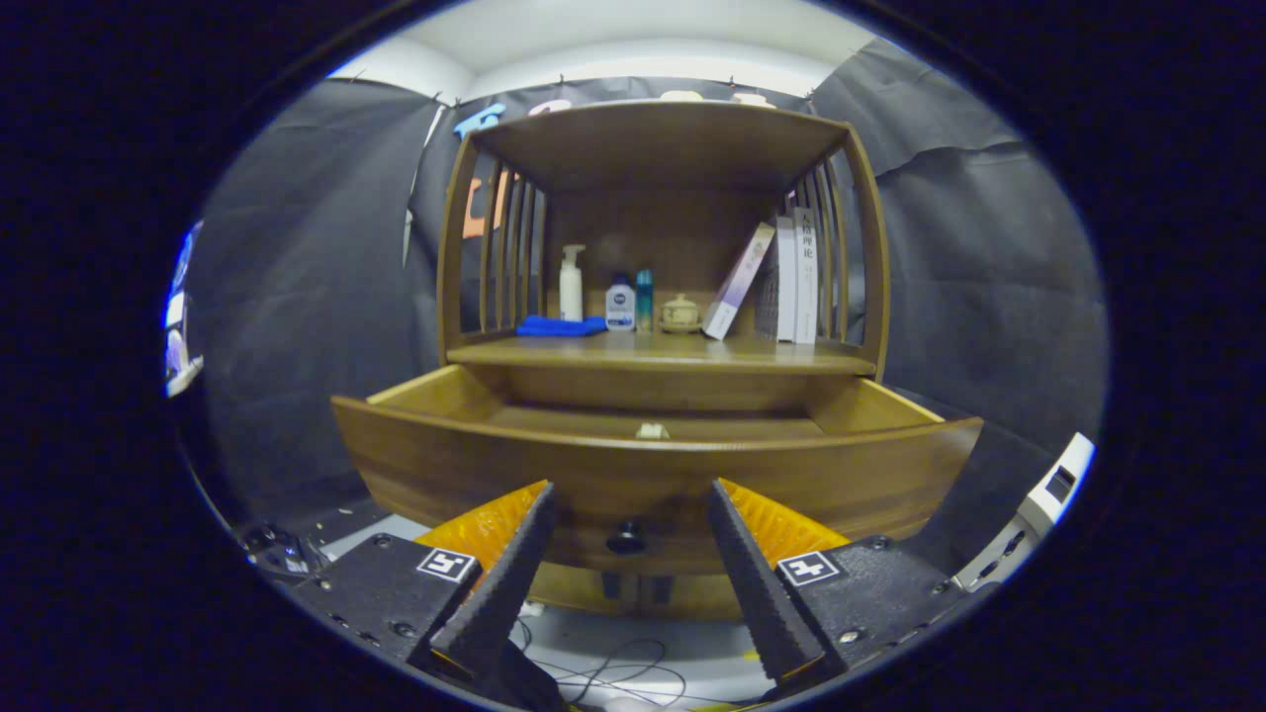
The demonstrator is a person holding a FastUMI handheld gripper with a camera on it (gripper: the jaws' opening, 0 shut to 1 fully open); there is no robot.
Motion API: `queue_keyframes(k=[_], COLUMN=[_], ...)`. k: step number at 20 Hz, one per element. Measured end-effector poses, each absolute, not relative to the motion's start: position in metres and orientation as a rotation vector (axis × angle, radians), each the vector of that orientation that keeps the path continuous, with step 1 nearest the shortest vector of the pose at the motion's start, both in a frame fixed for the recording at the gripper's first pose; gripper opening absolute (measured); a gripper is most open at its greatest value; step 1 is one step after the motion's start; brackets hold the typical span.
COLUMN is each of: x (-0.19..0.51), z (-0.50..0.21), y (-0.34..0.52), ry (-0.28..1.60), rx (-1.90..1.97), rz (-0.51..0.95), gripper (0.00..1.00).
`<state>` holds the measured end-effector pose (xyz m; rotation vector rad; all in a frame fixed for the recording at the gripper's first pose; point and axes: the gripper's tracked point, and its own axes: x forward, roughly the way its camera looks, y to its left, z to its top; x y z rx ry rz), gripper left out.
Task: Pull open the drawer, take out the items inside it, and place them on the countertop above the cabinet.
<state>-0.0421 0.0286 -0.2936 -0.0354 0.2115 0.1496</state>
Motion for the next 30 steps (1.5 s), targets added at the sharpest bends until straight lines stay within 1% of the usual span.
queue_keyframes(k=[4,8,12,14,17,21,23,30], x=[-0.029,-0.003,0.038,0.059,0.088,0.113,0.118,0.126], z=[-0.230,-0.180,-0.144,-0.142,-0.159,-0.203,-0.227,-0.293], y=[0.023,0.018,0.014,0.019,0.023,0.033,0.040,0.041], ry=[0.135,0.120,0.123,0.165,0.275,0.455,0.557,0.877], rx=[0.011,0.015,-0.012,-0.021,-0.061,-0.111,-0.088,-0.089], rz=[0.157,0.155,0.137,0.154,0.167,0.198,0.225,0.224], gripper=[1.00,1.00,1.00,1.00,1.00,1.00,1.00,1.00])
